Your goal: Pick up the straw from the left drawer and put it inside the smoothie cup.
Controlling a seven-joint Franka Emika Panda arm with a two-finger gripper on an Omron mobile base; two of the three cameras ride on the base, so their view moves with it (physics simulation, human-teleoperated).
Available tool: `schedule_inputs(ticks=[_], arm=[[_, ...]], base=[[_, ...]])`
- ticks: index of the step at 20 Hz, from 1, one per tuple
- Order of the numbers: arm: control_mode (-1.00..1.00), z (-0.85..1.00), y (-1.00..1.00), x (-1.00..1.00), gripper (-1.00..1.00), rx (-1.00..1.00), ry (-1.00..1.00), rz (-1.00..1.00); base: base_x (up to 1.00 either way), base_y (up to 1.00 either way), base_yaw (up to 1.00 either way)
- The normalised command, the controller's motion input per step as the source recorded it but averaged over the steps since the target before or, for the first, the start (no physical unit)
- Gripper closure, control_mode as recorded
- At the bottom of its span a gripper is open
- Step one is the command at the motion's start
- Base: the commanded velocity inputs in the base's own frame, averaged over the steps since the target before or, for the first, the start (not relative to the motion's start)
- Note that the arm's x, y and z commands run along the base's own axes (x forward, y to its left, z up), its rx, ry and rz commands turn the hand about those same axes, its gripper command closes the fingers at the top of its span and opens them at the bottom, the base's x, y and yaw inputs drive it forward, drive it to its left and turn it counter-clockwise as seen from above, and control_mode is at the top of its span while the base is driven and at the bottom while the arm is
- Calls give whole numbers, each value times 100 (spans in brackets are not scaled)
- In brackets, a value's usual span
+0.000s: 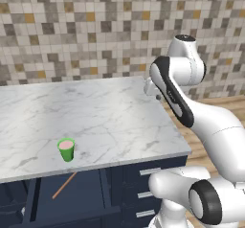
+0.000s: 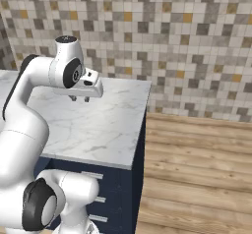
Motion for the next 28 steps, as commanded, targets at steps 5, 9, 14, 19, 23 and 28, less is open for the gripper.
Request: schedule_inputs(ticks=[5,9,14,19,23,28], arm=[[100,0,0,0,-100,0,0,0],[100,0,0,0,-100,0,0,0],[100,0,0,0,-100,0,0,0],[100,0,0,0,-100,0,0,0],[100,0,0,0,-100,0,0,0],[100,0,0,0,-100,0,0,0]], base=[[0,0,0],[0,0,0],[0,0,0],[-42,-9,0],[-53,-20,-1],[-63,-29,0]])
